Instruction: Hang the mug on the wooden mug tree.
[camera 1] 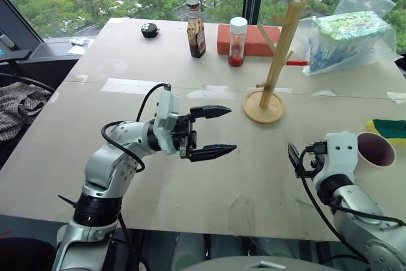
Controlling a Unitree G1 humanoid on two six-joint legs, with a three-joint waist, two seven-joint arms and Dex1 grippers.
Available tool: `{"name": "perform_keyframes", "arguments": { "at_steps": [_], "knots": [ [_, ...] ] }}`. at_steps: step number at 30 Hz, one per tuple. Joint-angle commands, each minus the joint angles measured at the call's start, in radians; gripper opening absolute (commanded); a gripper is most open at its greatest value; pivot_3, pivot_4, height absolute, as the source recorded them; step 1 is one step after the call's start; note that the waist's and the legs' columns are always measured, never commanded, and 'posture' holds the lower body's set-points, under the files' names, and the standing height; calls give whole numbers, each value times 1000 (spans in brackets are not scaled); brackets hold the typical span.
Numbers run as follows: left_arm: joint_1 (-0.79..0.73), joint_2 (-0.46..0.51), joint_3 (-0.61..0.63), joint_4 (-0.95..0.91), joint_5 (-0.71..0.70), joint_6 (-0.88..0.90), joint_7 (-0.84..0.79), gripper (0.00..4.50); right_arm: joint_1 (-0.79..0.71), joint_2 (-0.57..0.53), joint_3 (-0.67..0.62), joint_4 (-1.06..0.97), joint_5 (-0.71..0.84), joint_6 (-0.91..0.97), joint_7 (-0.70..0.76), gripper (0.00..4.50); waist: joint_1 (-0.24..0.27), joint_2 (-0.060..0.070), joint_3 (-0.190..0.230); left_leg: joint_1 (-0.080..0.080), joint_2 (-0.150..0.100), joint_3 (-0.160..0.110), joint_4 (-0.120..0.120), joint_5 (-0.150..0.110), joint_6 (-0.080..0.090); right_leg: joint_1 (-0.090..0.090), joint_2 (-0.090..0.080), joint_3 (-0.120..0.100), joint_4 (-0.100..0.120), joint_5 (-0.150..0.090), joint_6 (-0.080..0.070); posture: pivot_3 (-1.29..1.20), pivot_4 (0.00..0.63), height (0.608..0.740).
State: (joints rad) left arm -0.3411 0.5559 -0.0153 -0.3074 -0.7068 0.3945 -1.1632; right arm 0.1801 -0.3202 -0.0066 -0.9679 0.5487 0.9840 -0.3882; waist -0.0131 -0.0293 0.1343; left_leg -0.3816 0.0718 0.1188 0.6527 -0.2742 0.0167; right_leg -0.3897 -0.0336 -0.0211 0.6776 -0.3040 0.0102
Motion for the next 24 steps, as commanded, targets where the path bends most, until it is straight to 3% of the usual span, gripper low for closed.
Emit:
{"name": "perform_keyframes", "arguments": {
  "at_steps": [1, 10, 20, 24],
  "knots": [
    [-10, 13, 1, -16, -3, 0, -12, 4500, 2, 50, 34, 9, -100, -46, -37, 4333, 0, 0, 0, 0, 0, 0, 0, 0, 0, 0, 0, 0, 0, 0, 0, 0, 150, 740],
    [-24, 38, 11, -13, -11, 22, -25, 4500, 0, 192, 73, 102, -301, -147, -61, 4333, -1, 0, 0, -3, 0, 1, 0, 0, 0, -4, 0, 0, 0, 0, 0, 0, 150, 740],
    [-41, 79, 32, -17, -26, 52, -47, 4500, -135, 284, -30, 381, -484, -324, -84, 4333, -2, 0, 0, -4, 0, 1, 0, 0, 0, -5, 0, 0, 1, 0, 0, 0, 150, 740],
    [-31, 81, 41, -33, -28, 59, -33, 4500, -146, 285, -62, 436, -535, -363, -77, 3006, -3, 0, 0, -4, 0, 2, 0, 0, 0, -6, 0, 1, 0, 0, 0, 0, 150, 740]
  ]
}}
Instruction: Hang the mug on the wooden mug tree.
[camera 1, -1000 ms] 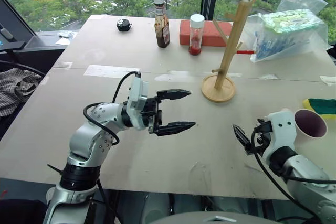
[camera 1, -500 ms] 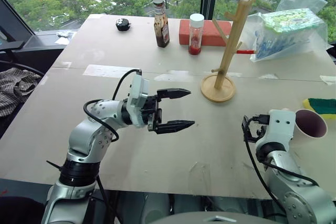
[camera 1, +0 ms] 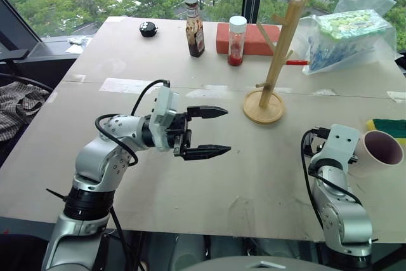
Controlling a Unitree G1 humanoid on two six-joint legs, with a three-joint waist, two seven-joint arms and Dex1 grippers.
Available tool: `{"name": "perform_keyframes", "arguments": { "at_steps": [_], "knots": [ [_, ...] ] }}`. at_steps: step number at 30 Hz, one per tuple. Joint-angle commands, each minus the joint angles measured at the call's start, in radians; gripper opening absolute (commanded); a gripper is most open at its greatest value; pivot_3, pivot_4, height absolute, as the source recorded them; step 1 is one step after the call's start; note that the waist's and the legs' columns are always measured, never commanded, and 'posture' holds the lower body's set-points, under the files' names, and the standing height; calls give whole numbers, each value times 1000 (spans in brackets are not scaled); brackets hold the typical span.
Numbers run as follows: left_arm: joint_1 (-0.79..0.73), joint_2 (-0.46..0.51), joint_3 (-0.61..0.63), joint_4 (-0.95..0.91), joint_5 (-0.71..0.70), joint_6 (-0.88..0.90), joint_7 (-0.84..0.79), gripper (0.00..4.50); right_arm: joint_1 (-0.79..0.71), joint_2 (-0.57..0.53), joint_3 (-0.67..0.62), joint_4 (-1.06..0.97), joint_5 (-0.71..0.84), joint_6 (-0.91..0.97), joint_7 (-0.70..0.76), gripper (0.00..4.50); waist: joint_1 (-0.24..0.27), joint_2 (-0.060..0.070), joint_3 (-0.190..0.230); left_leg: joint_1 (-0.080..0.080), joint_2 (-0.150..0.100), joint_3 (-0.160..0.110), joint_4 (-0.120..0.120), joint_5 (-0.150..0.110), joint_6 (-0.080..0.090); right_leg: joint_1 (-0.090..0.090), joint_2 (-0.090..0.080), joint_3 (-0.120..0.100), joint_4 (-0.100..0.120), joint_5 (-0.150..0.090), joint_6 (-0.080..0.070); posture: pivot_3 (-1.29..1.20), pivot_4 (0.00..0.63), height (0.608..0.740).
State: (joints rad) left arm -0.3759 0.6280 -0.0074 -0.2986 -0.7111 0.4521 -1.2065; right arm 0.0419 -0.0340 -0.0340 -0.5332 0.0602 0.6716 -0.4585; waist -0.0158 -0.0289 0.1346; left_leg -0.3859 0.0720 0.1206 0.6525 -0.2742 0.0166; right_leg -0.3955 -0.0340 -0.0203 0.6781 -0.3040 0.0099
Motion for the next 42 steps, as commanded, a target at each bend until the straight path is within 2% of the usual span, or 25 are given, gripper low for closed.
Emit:
{"name": "perform_keyframes", "arguments": {
  "at_steps": [1, 4, 6, 7, 11, 15, 18, 21, 25, 30, 35, 39, 42],
  "knots": [
    [6, 10, 37, -44, -25, 2, 13, 4500, -7, -2, -40, 8, -61, -58, -6, 2502, 0, 0, 0, 0, 0, 0, 0, 0, 0, 0, 0, 0, 0, 0, 0, 0, 150, 740],
    [10, 10, 39, -47, -24, -1, 19, 4500, -10, 6, -63, 27, -90, -72, -8, 1072, 0, 0, 0, 0, 0, 0, 0, 0, 0, 0, 0, 0, 0, 0, 0, 0, 150, 740],
    [11, 6, 37, -50, -23, -2, 26, 4500, -13, 18, -74, 36, -101, -83, -9, 286, 0, 0, 0, 0, 0, 0, 0, 0, 0, 0, 0, 0, 1, 0, 0, 0, 150, 740],
    [12, 4, 35, -51, -23, -3, 28, 4500, -14, 23, -76, 37, -106, -86, -5, 31, 0, 0, 0, 0, 0, 0, 0, 0, 0, 0, 0, 0, 1, 0, 0, 0, 150, 740],
    [21, -2, 31, -50, -22, -10, 30, 4500, -3, 44, -77, 23, -115, -98, 24, 31, -1, 0, 0, 0, 0, 0, 0, 0, 0, 0, -1, 0, 1, 0, 0, 0, 150, 740],
    [27, -14, 28, -30, -14, -28, 23, 4500, 61, 28, -45, -42, -92, -109, 119, 31, 0, 0, 0, 0, 0, 0, 0, 0, 0, 0, 0, 0, 1, 0, 0, 0, 150, 740],
    [36, -24, 35, -13, -12, -40, 24, 4500, 114, -28, 13, -118, -76, -155, 243, 31, 0, 0, 0, 0, 0, 0, 0, 0, 0, 0, 0, 0, 0, 0, 0, 0, 150, 740],
    [58, -17, 67, -3, -20, -47, 28, 4500, 132, -159, 136, -216, -136, -178, 374, 31, -9, 1, 0, 1, 0, 1, 0, 0, 0, 0, 0, 2, 1, 0, 0, 0, 150, 740],
    [108, 20, 126, -14, -36, -37, 17, 4500, 70, -288, 252, -276, -237, -120, 466, 31, -14, 1, 0, 2, 1, -1, 0, 0, 0, 0, 1, 2, 1, 0, 0, 0, 150, 740],
    [157, 46, 153, -58, -49, -20, 40, 4500, -74, -212, 316, -304, -298, 40, 446, 31, -15, 0, 0, 1, 0, -1, 0, 0, 0, 0, 0, 2, 1, 0, 0, 0, 150, 740],
    [168, 32, 145, -103, -62, -7, 89, 4500, -196, -179, 185, -368, -215, 162, 543, 31, 3, 0, 0, 0, 0, -1, 1, 0, 0, 0, 0, 1, 0, 0, 0, 0, 150, 740],
    [163, 24, 151, -119, -77, 1, 115, 4500, -288, -265, 12, -320, -105, 194, 686, 31, 3, 0, 0, 0, -1, -1, 1, 0, 0, 0, 1, 1, 1, 0, 0, 0, 150, 740],
    [164, 20, 158, -123, -79, -6, 131, 4500, -350, -323, -64, -257, -17, 197, 778, 31, 0, 1, 0, 1, -1, -1, 0, 0, 0, 0, 1, 1, 1, 0, 0, 0, 150, 740]
  ]
}}
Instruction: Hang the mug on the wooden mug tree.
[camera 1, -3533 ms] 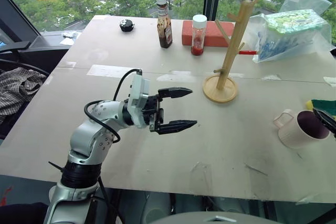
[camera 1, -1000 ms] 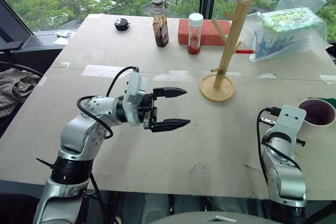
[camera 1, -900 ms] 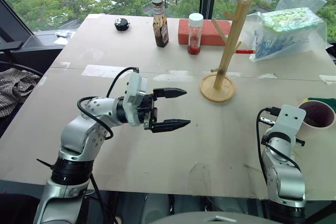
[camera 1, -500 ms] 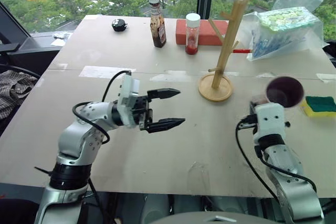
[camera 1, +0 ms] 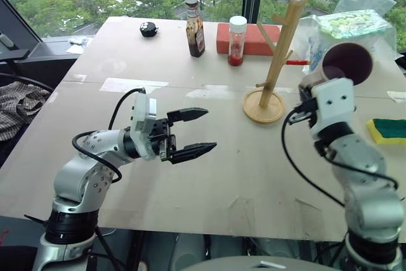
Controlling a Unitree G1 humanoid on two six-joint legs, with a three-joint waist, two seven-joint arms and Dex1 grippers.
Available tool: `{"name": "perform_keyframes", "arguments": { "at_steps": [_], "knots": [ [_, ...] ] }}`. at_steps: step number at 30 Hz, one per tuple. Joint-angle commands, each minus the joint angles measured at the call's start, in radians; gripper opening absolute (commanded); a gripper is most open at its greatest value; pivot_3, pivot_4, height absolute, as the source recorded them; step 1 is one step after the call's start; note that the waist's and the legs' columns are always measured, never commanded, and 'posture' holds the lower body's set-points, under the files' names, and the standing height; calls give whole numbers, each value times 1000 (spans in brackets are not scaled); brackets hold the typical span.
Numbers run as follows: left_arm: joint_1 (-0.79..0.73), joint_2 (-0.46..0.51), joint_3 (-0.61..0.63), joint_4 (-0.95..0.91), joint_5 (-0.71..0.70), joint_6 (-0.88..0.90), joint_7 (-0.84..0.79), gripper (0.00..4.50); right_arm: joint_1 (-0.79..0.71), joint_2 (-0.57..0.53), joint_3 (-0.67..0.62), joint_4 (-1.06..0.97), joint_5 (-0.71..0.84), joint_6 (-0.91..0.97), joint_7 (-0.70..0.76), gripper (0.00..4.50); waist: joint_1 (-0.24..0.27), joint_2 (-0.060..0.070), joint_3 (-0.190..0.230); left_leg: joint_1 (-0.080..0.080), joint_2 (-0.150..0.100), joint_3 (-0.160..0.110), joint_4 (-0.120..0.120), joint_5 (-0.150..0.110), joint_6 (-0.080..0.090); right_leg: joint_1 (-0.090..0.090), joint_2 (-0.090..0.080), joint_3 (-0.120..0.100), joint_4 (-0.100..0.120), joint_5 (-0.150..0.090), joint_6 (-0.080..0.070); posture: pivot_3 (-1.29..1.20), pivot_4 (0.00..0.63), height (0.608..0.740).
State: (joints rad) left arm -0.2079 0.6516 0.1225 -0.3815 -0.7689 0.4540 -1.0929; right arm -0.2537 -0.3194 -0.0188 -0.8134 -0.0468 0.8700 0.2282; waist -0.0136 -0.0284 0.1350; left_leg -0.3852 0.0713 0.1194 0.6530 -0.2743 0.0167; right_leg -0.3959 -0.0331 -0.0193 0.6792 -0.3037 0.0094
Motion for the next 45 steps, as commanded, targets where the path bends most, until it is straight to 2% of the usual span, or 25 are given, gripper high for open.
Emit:
{"name": "perform_keyframes", "arguments": {
  "at_steps": [1, 6, 11, 20, 28, 31, 32, 33, 34, 37, 40, 45],
  "knots": [
    [-2, -5, 29, -39, -19, -13, 22, 4500, -71, -54, -87, 44, 109, -7, 115, 31, -4, 0, 0, 0, 0, 0, 0, 0, 0, 0, 0, 0, 0, 0, 0, 0, 150, 740],
    [46, -22, 40, -51, -12, -44, 34, 4500, -159, -123, -83, 157, 188, -43, 213, 31, -5, 0, 0, 0, 1, 1, 0, 0, 0, 0, 0, 2, 0, 0, 0, 0, 150, 740],
    [97, -37, 61, -75, -14, -75, 51, 4500, -208, -154, -52, 226, 214, -81, 250, 31, -1, 0, 0, 0, 0, 1, 0, 0, 0, 0, -1, 2, -1, 0, 0, 0, 150, 740],
    [128, -64, 137, -153, -109, -80, 113, 4500, -278, -203, -40, 404, 251, -161, 325, 31, -1, 0, 0, 0, 1, 1, 0, 0, 0, 0, -1, 2, 0, 0, 0, 0, 150, 740],
    [153, -45, 201, -191, -178, -57, 189, 4500, -310, -251, 11, 536, 251, -238, 407, 31, -2, 0, 0, 0, 1, 1, 0, 0, 0, 0, -2, 2, -1, 0, 0, 0, 150, 740],
    [152, -53, 194, -190, -185, -50, 211, 4500, -291, -301, -38, 492, 305, -215, 458, 1495, 1, 1, 0, 0, 1, 1, 0, 0, 0, 0, -2, 2, -1, 0, 0, 0, 150, 740],
    [153, -57, 184, -185, -177, -47, 221, 4500, -255, -337, -78, 451, 341, -200, 495, 1851, 2, 1, 0, 0, 1, 1, 0, 0, 0, 0, -2, 2, -1, 0, 0, 0, 150, 740],
    [156, -61, 171, -179, -163, -46, 232, 4500, -209, -368, -132, 406, 379, -183, 522, 1923, 10, 1, 1, 0, 1, 1, 0, 0, 0, 0, -2, 2, -1, 0, 0, 0, 150, 740],
    [160, -62, 162, -171, -159, -36, 243, 4500, -159, -396, -189, 358, 422, -162, 547, 2357, 15, 1, 1, -1, 0, 0, 0, 0, 0, 0, -2, 1, -2, 0, 0, 0, 150, 740],
    [180, -53, 140, -142, -132, -17, 257, 4500, -15, -436, -381, 221, 566, -108, 586, 2357, 26, 1, 1, -3, 1, 0, 0, -1, 1, 0, -2, 1, -4, 0, 0, 0, 150, 740],
    [203, -38, 106, -111, -68, -5, 272, 4500, 109, -417, -545, 141, 667, -85, 568, 2357, 21, 1, 1, -2, 1, -1, 0, -1, 1, 0, -2, 2, -3, 0, 0, 0, 150, 740],
    [266, -9, 83, -27, 30, -34, 225, 4500, 452, -391, -588, 104, 513, -252, 580, 2357, 15, 1, 1, 3, 0, -1, -2, -1, 1, 4, -1, 3, -2, 0, 0, 0, 150, 740]
  ]
}}
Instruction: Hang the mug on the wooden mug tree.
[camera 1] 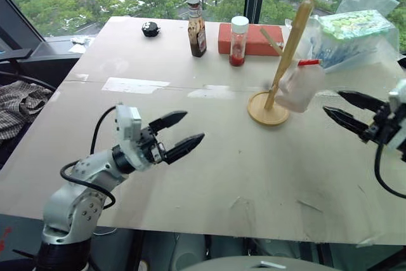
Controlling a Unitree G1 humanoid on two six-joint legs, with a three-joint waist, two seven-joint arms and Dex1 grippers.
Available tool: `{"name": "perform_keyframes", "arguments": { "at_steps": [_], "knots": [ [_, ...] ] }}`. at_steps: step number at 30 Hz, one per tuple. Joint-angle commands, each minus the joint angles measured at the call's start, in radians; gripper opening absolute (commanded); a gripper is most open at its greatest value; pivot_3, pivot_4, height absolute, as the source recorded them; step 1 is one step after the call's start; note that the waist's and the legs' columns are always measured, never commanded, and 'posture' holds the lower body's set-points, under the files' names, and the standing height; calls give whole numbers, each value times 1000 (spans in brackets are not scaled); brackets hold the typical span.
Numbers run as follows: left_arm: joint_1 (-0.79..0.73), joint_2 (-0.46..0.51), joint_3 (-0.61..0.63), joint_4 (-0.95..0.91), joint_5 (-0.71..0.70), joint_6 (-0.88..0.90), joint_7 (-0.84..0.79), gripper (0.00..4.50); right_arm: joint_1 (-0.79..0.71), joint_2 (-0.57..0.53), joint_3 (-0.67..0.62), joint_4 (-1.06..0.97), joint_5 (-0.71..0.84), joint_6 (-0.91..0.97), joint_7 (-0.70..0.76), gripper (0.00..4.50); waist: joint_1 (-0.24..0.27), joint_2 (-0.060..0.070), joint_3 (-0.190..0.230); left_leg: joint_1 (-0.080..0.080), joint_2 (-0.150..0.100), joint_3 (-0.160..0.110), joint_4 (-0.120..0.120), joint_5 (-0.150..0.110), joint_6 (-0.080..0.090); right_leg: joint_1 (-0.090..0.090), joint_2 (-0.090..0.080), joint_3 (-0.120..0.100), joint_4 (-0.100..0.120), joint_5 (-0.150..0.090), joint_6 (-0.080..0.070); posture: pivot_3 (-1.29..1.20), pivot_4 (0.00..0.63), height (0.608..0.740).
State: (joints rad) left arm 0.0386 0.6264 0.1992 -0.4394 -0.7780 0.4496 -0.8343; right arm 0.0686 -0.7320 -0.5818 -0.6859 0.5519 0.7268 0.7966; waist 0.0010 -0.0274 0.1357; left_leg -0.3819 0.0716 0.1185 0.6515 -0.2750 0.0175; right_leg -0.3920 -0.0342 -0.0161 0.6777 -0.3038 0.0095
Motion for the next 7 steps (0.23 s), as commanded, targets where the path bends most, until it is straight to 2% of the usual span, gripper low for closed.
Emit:
{"name": "perform_keyframes", "arguments": {
  "at_steps": [1, 4, 7],
  "knots": [
    [25, 22, 12, 49, 44, -29, -44, 4500, 205, 47, -30, -9, -110, -173, 28, 2357, 0, 0, 0, 0, 0, 0, 0, 0, 0, 0, 0, 0, 0, 0, 0, 0, 150, 740],
    [43, 51, 11, 86, 88, -38, -69, 4500, 359, 96, -33, 83, -207, -351, 43, 2357, -1, -1, -1, 0, 0, -1, 1, 0, 0, 0, 0, 0, 1, 0, 0, 0, 150, 740],
    [38, 64, 14, 107, 105, -39, -76, 4500, 410, 101, -6, 125, -247, -443, 52, 2357, -6, 0, 0, 1, -1, 0, 0, 0, 1, 1, 0, 0, 0, 0, 0, 0, 150, 740]
  ]
}}
